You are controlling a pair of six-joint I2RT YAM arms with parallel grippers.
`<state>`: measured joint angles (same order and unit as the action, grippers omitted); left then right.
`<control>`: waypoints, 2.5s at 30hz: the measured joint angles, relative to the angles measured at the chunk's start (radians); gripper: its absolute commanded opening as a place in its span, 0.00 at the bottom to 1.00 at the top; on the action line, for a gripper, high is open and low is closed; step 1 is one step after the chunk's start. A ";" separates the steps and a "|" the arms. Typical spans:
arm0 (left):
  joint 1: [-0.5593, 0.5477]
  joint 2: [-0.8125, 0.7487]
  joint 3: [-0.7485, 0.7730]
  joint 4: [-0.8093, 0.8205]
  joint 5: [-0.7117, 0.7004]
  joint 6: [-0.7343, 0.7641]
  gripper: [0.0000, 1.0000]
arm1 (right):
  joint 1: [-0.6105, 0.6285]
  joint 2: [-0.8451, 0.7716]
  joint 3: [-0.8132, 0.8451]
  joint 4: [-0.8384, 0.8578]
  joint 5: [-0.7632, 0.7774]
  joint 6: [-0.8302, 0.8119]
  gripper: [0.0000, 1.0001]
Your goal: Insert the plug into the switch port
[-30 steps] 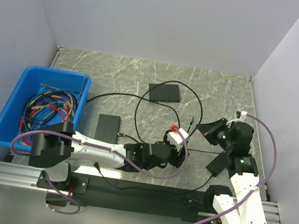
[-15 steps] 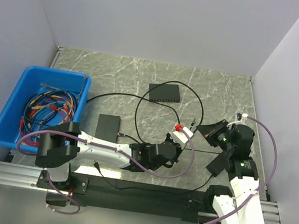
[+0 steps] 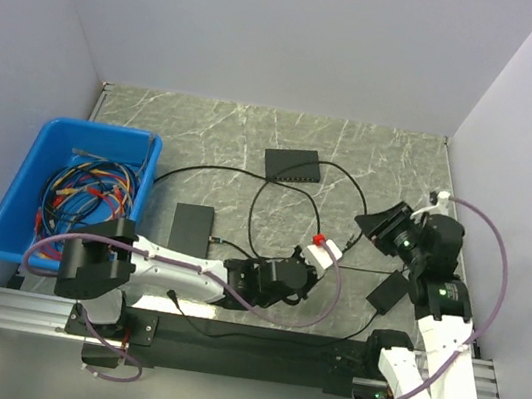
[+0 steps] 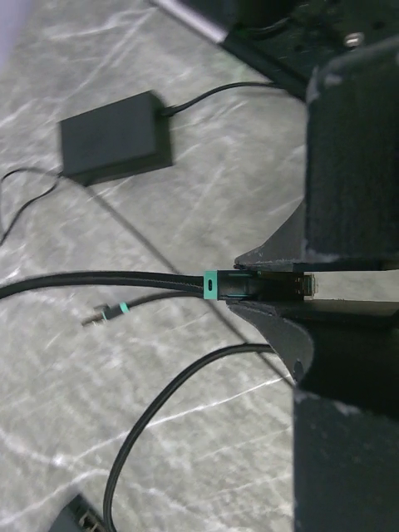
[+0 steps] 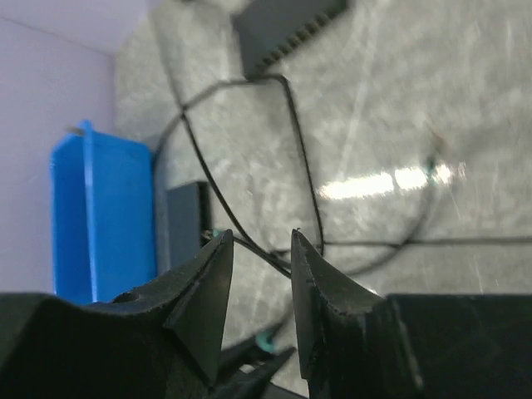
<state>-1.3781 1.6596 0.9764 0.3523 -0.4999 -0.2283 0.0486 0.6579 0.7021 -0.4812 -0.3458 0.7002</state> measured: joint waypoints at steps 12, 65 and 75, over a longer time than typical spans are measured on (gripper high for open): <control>-0.111 -0.004 -0.016 -0.072 -0.029 0.007 0.00 | 0.170 0.132 0.162 0.055 -0.004 -0.022 0.18; -0.327 -0.412 -0.088 -0.864 -0.597 -0.478 0.00 | -0.108 0.779 0.557 -0.039 0.584 -0.203 0.64; -0.326 -0.349 -0.211 -0.634 -0.354 -0.266 0.00 | 0.276 0.466 0.412 0.200 0.072 -0.389 0.76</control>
<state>-1.7039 1.3106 0.7650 -0.2813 -0.8539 -0.4942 0.3248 1.1236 1.1137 -0.2813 -0.2733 0.3111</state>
